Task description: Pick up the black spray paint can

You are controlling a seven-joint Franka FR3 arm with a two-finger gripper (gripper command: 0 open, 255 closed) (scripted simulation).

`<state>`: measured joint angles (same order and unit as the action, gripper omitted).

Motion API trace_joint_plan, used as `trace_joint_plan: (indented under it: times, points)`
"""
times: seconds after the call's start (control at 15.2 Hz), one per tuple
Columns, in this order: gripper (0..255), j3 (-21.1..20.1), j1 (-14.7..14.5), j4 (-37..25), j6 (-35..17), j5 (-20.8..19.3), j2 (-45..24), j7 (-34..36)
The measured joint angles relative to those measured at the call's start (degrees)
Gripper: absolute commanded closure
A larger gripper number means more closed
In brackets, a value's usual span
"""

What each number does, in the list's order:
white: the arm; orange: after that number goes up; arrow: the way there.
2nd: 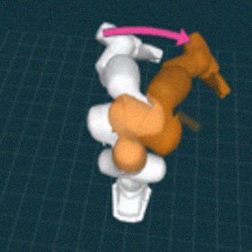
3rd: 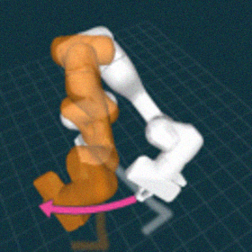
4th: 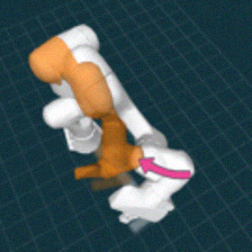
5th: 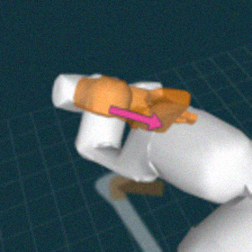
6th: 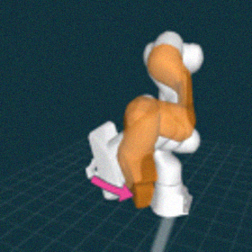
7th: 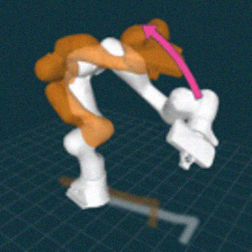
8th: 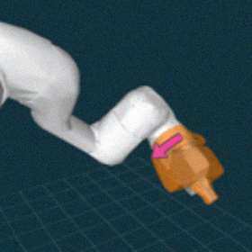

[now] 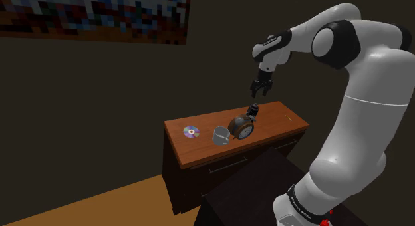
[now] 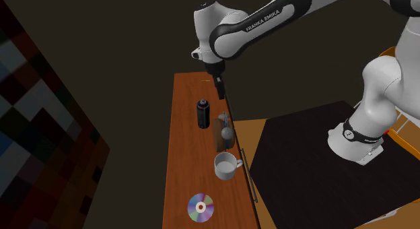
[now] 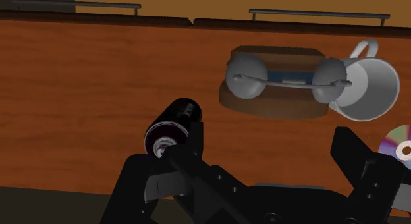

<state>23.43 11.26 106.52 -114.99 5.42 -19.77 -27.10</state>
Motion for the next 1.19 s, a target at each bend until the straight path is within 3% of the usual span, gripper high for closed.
trace_joint_plan:
  times: [0.73,1.19]
  points:
    - [0,-1.59,9.78,-25.75,4.15,4.76,-26.42,-4.38]
    - [0,-2.41,11.09,-28.85,2.44,5.62,-31.54,-4.45]
